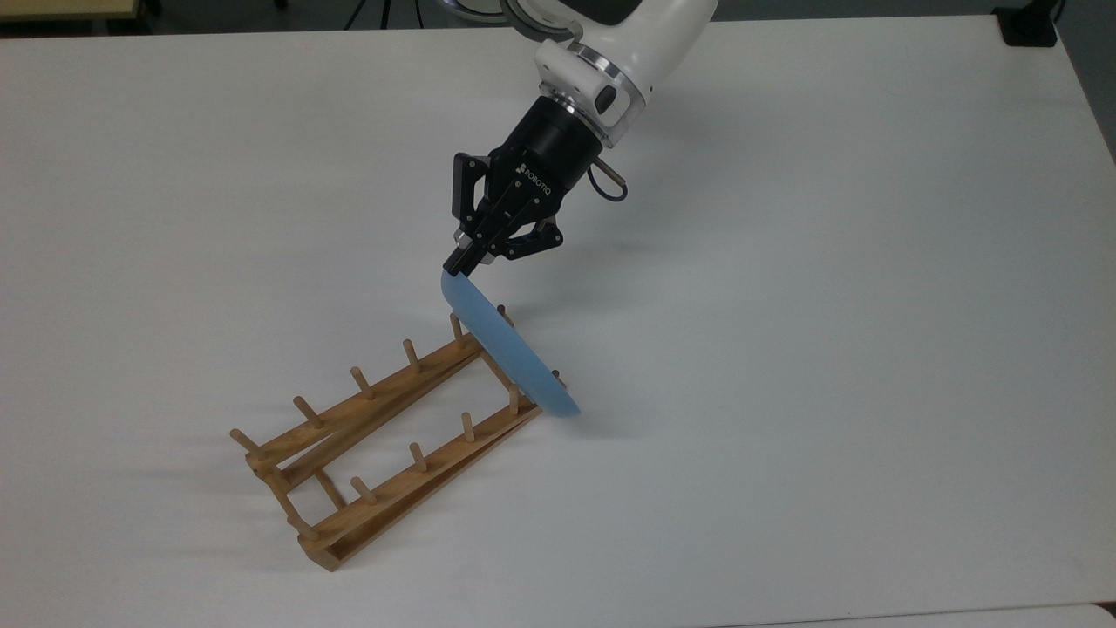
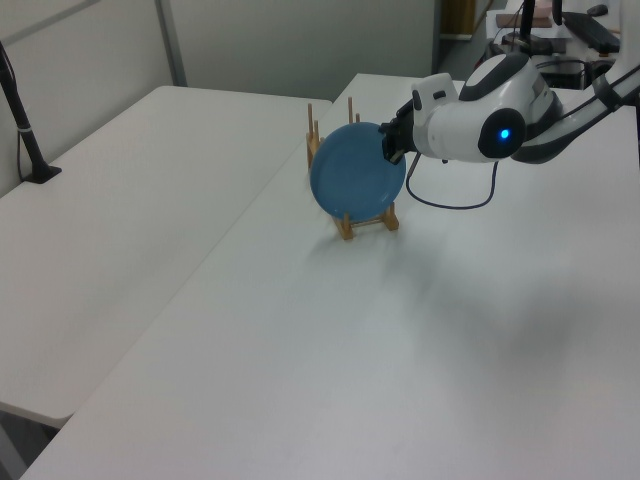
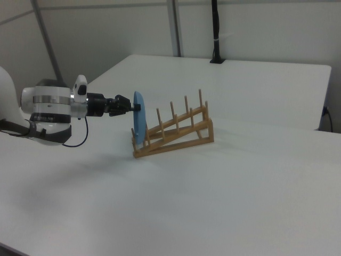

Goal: Place plate in plate rack
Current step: 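Lower the plate edge-down into a slot of the rack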

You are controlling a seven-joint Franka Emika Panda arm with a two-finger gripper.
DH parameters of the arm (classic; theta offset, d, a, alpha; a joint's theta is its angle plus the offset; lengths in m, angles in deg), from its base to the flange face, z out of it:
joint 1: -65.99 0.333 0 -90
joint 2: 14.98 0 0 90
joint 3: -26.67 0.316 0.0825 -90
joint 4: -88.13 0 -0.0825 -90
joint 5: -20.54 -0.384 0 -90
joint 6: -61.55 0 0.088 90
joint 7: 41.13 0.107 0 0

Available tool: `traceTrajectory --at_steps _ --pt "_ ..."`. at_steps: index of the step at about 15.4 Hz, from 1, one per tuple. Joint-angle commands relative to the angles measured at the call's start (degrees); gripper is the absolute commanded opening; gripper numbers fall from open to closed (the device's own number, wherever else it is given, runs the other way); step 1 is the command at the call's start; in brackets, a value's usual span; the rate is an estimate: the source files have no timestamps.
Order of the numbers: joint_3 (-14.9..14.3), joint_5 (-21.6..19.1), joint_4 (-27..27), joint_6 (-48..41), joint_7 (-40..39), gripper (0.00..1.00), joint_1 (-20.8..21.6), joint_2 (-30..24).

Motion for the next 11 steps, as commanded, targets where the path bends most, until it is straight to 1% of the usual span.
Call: traceTrajectory --at_steps 1,2,4,5,6,7,8,9,11 --pt "-0.3 2.3 1.2 -1.7 1.0 0.00 0.4 0.4" --pt "-0.3 3.1 1.6 -2.2 1.0 0.00 0.3 0.5" --pt "-0.3 3.3 1.7 -2.8 1.1 0.00 0.4 0.6" --pt "-0.3 3.3 1.6 -2.8 1.3 0.03 0.3 0.6" --pt "-0.3 3.2 1.5 -2.7 1.7 0.42 0.3 0.5" --pt "-0.3 2.9 1.2 -2.7 2.3 0.78 0.2 0.6" --pt "-0.3 2.7 1.1 -2.8 3.7 0.93 0.2 0.5" --pt "-0.3 2.7 1.1 -2.8 5.4 1.00 0.3 0.3" --pt "-0.3 2.6 0.7 -2.8 6.9 1.00 0.4 -0.1"
